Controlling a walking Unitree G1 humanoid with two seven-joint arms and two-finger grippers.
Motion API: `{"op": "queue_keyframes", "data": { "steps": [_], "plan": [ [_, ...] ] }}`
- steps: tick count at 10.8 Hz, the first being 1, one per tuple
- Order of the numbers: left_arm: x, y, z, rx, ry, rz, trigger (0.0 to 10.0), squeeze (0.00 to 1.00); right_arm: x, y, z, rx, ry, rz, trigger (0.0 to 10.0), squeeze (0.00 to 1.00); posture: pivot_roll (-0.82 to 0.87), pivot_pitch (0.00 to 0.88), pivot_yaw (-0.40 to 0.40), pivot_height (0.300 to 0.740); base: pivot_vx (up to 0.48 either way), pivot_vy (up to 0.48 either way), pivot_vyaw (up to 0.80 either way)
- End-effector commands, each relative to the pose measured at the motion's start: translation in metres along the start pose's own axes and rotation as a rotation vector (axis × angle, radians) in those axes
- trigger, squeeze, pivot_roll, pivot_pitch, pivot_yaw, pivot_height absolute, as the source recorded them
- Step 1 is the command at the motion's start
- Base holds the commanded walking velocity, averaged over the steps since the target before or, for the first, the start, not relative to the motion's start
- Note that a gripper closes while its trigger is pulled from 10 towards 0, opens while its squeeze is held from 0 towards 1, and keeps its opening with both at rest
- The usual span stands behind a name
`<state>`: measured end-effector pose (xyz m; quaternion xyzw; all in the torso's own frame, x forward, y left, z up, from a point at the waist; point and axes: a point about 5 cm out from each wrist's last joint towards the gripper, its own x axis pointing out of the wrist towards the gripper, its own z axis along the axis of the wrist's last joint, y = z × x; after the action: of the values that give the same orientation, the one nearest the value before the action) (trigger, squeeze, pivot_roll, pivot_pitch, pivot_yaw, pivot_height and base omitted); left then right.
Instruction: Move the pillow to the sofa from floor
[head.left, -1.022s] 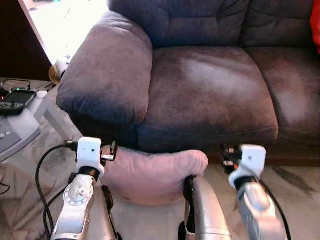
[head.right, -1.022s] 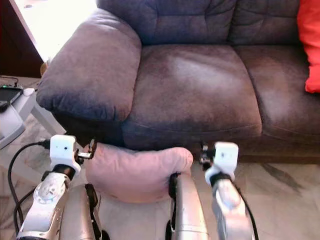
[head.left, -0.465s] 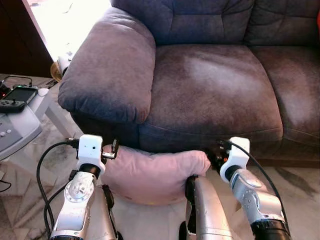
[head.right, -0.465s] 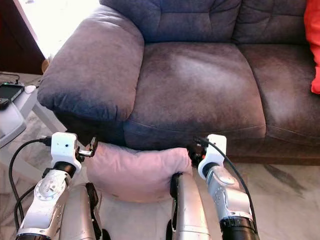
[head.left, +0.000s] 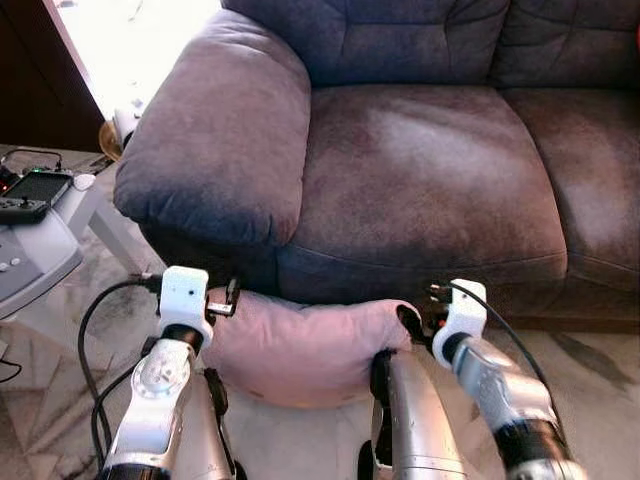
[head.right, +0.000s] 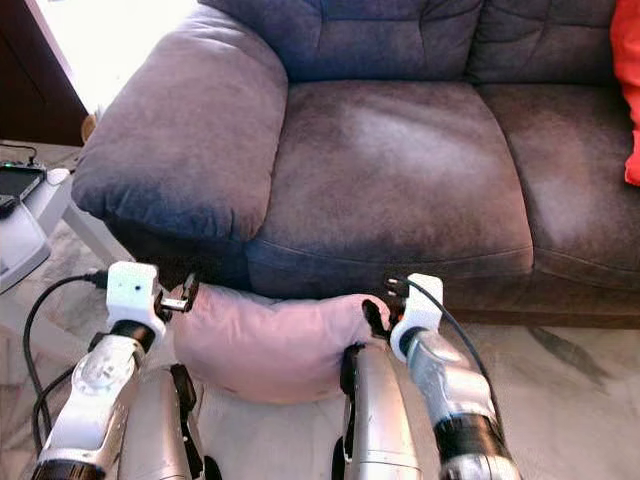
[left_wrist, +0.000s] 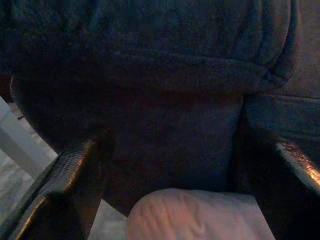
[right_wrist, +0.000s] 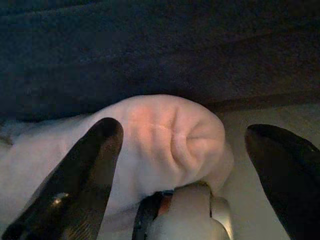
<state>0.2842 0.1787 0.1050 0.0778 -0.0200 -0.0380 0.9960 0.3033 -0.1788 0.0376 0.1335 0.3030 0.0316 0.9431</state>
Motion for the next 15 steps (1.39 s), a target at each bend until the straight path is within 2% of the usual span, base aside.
{"op": "queue_keyframes", "data": {
  "steps": [1, 3, 4, 6, 9, 11, 13, 15],
  "plan": [
    [0.0, -0.001, -0.005, 0.001, 0.029, -0.012, 10.0, 0.0, 0.001, -0.001, -0.002, 0.007, 0.005, -0.006, 10.0, 1.0, 0.03, 0.126, -0.023, 0.462, 0.0, 0.0, 0.0],
    [0.004, -0.003, -0.002, -0.003, 0.014, -0.022, 10.0, 0.0, 0.007, 0.0, 0.002, 0.031, -0.003, -0.027, 10.0, 1.0, 0.03, 0.127, -0.023, 0.462, 0.0, 0.0, 0.0],
    [0.005, -0.004, 0.0, -0.003, 0.007, -0.026, 10.0, 0.0, 0.01, 0.003, 0.002, 0.023, 0.003, -0.017, 10.0, 0.0, 0.04, 0.13, -0.025, 0.462, 0.0, 0.0, 0.0],
    [0.01, -0.006, 0.008, -0.018, -0.021, -0.025, 10.0, 0.0, 0.015, 0.008, 0.01, 0.024, -0.037, 0.01, 10.0, 0.0, 0.05, 0.161, -0.035, 0.462, 0.0, 0.0, 0.0],
    [0.024, -0.007, 0.021, -0.041, -0.071, -0.012, 10.0, 0.0, 0.019, 0.015, 0.024, -0.056, -0.136, 0.022, 10.0, 0.0, 0.07, 0.214, -0.045, 0.462, 0.0, 0.0, 0.0],
    [0.031, -0.003, 0.033, -0.052, -0.093, -0.005, 10.0, 0.0, 0.021, 0.017, 0.019, -0.058, -0.109, 0.022, 10.0, 0.0, 0.08, 0.253, -0.048, 0.462, 0.0, 0.0, 0.0],
    [0.026, 0.007, 0.031, -0.067, -0.069, 0.025, 10.0, 0.0, 0.022, 0.018, 0.017, -0.05, -0.08, 0.001, 10.0, 0.0, 0.09, 0.279, -0.048, 0.462, 0.0, 0.0, 0.0],
    [0.023, 0.008, 0.028, -0.054, -0.052, 0.029, 10.0, 0.0, 0.025, 0.025, 0.017, -0.007, -0.055, 0.023, 10.0, 0.0, 0.08, 0.293, -0.055, 0.462, 0.0, 0.0, 0.0]
  ]
}}
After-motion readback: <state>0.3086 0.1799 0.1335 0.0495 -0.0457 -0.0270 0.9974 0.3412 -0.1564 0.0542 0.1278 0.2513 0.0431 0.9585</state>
